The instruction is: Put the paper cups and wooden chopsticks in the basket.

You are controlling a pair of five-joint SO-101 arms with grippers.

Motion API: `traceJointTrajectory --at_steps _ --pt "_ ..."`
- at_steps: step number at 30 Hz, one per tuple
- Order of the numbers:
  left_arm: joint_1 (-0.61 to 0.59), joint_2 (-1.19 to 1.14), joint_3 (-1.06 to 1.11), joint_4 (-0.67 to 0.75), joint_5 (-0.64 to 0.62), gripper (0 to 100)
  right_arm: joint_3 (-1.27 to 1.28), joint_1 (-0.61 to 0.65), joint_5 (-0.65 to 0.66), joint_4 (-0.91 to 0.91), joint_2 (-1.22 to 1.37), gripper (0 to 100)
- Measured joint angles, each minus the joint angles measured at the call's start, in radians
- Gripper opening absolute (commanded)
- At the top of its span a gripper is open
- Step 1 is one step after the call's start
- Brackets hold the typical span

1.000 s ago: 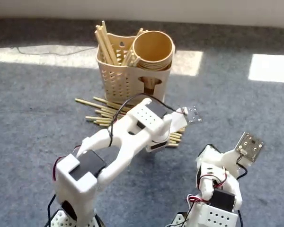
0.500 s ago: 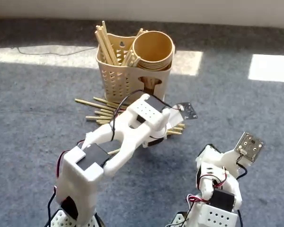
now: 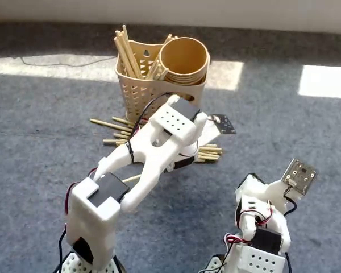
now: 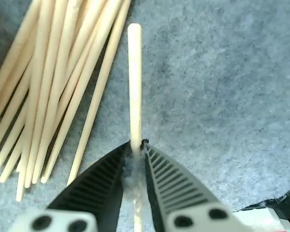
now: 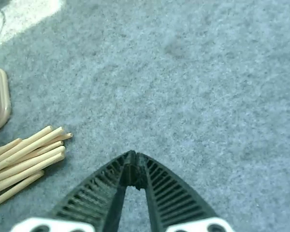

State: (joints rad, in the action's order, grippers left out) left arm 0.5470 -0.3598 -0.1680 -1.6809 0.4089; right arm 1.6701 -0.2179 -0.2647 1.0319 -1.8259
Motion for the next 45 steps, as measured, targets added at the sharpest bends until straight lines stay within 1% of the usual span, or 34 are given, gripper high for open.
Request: traceJointTrajectory --at_steps 9,12,16,22,24,27,30,38,41,45 --pt "0.000 0.319 -0.017 -0.029 0.000 0 0.000 0.000 0.000 0.000 0.000 0.6" --pt "-0.002 0.407 -0.058 -0.034 0.000 0 0.000 0.000 0.000 0.000 0.000 0.6" --pt "-0.044 0.480 -0.176 -0.037 0.002 0 0.000 0.000 0.000 0.000 0.000 0.6" --pt "-0.138 0.496 -0.442 -0.037 0.003 0 0.000 0.000 0.000 0.000 0.000 0.6" --pt "-0.157 0.496 -0.508 -0.015 -0.029 0 0.000 0.000 0.000 0.000 0.000 0.6" --pt "-0.190 0.496 -0.572 0.061 -0.124 0 0.000 0.000 0.000 0.000 0.000 0.6" --pt "-0.239 0.496 -0.591 0.186 -0.213 0 0.000 0.000 0.000 0.000 0.000 0.6" --pt "-0.344 0.496 -0.592 0.493 -0.391 0 0.000 0.000 0.000 0.000 0.000 0.6" --pt "-0.348 0.497 -0.571 0.577 -0.442 0 0.000 0.000 0.000 0.000 0.000 0.6" --pt "-0.342 0.474 -0.488 0.661 -0.482 0 0.000 0.000 0.000 0.000 0.000 0.6"
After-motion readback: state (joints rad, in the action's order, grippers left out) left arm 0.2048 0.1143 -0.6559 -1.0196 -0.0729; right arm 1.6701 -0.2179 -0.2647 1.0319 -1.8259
